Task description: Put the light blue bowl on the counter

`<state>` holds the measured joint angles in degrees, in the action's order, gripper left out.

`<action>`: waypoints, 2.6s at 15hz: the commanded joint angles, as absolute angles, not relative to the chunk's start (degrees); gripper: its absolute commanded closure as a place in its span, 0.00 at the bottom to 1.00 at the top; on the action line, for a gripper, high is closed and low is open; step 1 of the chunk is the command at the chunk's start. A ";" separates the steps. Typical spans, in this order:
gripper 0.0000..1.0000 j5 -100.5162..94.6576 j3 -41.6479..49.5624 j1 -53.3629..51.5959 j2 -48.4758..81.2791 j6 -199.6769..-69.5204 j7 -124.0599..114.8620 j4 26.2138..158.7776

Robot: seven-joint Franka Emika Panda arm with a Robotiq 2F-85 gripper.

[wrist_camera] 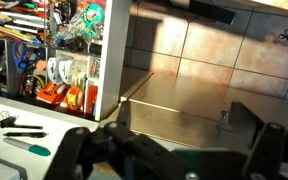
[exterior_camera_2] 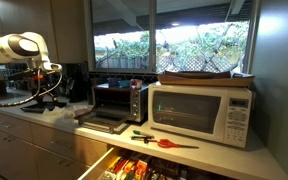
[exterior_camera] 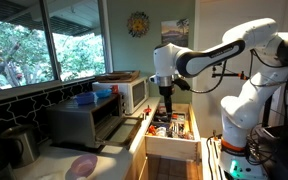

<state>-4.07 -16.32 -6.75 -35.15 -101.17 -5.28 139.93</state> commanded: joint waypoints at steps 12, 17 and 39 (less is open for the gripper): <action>0.00 -6.62 -15.33 -4.53 -34.20 -111.43 -15.71 134.62; 0.00 -11.38 -16.12 1.25 -31.69 -120.46 -25.04 128.31; 0.00 -43.43 -15.76 6.31 -9.21 -114.90 -42.44 106.27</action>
<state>-37.08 -16.44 9.75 -12.89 -120.35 -45.13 110.93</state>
